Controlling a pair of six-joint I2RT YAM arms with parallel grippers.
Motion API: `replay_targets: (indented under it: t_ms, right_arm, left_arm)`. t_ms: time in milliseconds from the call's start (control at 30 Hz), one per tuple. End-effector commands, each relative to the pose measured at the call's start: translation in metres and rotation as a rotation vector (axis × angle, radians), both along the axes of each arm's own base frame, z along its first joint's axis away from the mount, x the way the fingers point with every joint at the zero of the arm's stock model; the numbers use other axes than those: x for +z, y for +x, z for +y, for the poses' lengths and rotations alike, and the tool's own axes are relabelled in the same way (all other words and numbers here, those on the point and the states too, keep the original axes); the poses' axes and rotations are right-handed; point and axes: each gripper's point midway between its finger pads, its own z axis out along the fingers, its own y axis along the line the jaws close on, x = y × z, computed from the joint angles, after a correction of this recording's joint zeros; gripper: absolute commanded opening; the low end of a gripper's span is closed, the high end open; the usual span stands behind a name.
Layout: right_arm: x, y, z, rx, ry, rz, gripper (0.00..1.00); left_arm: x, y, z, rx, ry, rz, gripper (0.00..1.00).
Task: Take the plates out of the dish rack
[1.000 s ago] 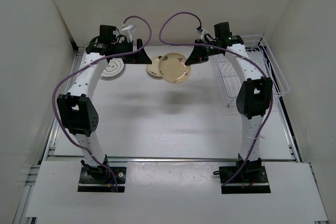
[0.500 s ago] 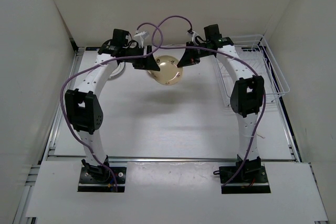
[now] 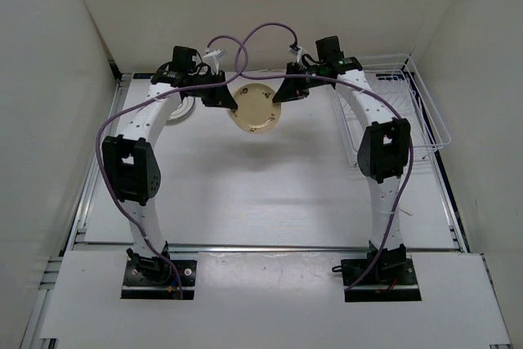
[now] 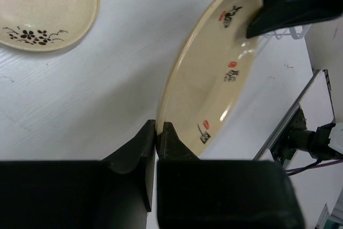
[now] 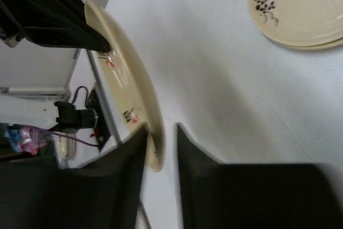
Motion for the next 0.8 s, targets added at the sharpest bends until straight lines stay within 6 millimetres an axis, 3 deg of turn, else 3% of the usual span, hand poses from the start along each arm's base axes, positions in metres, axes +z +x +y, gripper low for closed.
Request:
replay_targets:
  t_ms: [0, 100, 133, 200, 267, 433, 500, 567, 600, 633, 700, 733, 767]
  right_arm:
    - [0.031, 0.012, -0.006, -0.054, 0.001, -0.091, 0.39]
    - [0.031, 0.020, -0.021, -0.128, -0.075, -0.124, 0.70]
    - [0.042, 0.025, -0.032, -0.166, -0.093, -0.165, 0.72]
    - [0.042, 0.036, -0.054, -0.251, -0.148, -0.184, 0.76]
    - [0.054, 0.053, -0.086, -0.390, -0.232, -0.247, 0.76]
    - [0.073, 0.063, -0.157, -0.613, -0.368, -0.308, 0.77]
    - [0.088, 0.053, -0.171, -0.641, -0.376, -0.332, 0.77]
    - [0.082, 0.039, -0.190, -0.634, -0.397, -0.312, 0.78]
    - [0.081, 0.027, -0.203, -0.638, -0.411, -0.291, 0.78]
    - [0.081, 0.020, -0.210, -0.633, -0.418, -0.286, 0.78]
    - [0.083, 0.004, -0.231, -0.615, -0.435, -0.295, 0.78]
    - [0.081, -0.006, -0.239, -0.607, -0.451, -0.273, 0.78]
    - [0.086, -0.013, -0.247, -0.590, -0.468, -0.297, 0.78]
  left_arm:
    - [0.019, -0.010, -0.013, -0.072, -0.021, -0.062, 0.10]
    - [0.020, 0.003, -0.007, -0.008, 0.016, -0.087, 0.10]
    - [0.019, 0.005, -0.005, 0.002, 0.025, -0.089, 0.10]
    - [0.020, 0.011, -0.003, 0.049, 0.027, -0.085, 0.10]
    - [0.016, 0.017, -0.002, 0.099, 0.025, -0.057, 0.10]
    - [0.006, 0.034, -0.003, 0.193, 0.005, 0.002, 0.10]
    - [0.010, 0.044, -0.006, 0.226, -0.018, 0.012, 0.10]
    - [0.001, 0.057, -0.004, 0.247, -0.027, 0.030, 0.10]
    - [0.009, 0.065, -0.008, 0.251, -0.054, 0.022, 0.10]
    - [-0.004, 0.073, -0.005, 0.270, -0.053, 0.051, 0.10]
    - [0.006, 0.089, -0.005, 0.276, -0.100, 0.030, 0.10]
    - [-0.007, 0.098, 0.001, 0.296, -0.099, 0.056, 0.10]
    - [-0.007, 0.107, 0.005, 0.306, -0.105, 0.040, 0.10]
